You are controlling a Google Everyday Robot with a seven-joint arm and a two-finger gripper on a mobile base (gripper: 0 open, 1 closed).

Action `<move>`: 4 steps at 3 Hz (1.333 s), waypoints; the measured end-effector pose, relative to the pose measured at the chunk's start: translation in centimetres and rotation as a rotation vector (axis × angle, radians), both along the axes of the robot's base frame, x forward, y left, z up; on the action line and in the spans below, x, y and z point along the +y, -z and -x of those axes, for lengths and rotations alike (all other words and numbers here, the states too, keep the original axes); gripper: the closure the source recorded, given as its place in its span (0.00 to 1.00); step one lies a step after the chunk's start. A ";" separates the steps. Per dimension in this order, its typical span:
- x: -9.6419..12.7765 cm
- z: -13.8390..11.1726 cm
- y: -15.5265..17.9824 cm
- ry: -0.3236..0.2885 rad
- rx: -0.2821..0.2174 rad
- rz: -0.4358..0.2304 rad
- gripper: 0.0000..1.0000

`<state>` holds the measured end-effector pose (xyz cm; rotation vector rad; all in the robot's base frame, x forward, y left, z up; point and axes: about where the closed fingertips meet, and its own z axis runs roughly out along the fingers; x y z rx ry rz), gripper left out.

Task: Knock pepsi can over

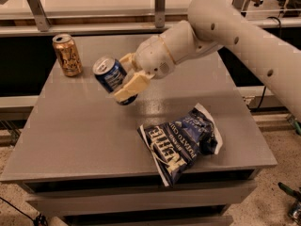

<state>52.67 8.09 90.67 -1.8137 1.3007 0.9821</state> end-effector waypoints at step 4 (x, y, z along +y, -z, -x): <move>-12.5 -9.3 -0.2 0.329 -0.184 0.792 1.00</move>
Offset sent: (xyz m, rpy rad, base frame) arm 0.0950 -0.1156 0.0255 -0.7885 -0.2085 -0.2180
